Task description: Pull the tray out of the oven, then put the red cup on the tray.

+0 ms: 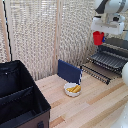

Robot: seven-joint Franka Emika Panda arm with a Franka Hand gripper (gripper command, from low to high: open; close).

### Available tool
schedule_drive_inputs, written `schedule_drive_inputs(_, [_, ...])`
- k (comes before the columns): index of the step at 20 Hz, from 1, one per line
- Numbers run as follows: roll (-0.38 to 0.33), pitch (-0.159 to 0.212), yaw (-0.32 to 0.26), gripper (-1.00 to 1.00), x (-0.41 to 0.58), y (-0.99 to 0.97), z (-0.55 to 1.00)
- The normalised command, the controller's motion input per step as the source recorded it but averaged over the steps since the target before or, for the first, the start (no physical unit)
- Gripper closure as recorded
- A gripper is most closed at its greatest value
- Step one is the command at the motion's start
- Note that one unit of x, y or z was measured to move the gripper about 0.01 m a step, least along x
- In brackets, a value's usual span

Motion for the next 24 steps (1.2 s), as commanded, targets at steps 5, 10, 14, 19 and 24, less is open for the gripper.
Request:
schedule_drive_inputs(5, [0.033,0.002,-0.13,1.0,-0.02,-0.78,-0.36])
schedule_drive_inputs(10, [0.037,0.01,-0.097,1.0,0.0,-0.65,-0.36])
schedule_drive_inputs(14, [0.041,0.005,-0.051,1.0,0.045,-0.6,-0.27])
schedule_drive_inputs(19, [0.04,0.013,-0.019,-1.0,0.009,-0.33,-0.14])
schedule_drive_inputs(24, [0.017,0.033,0.0,-1.0,0.015,-0.22,-0.02])
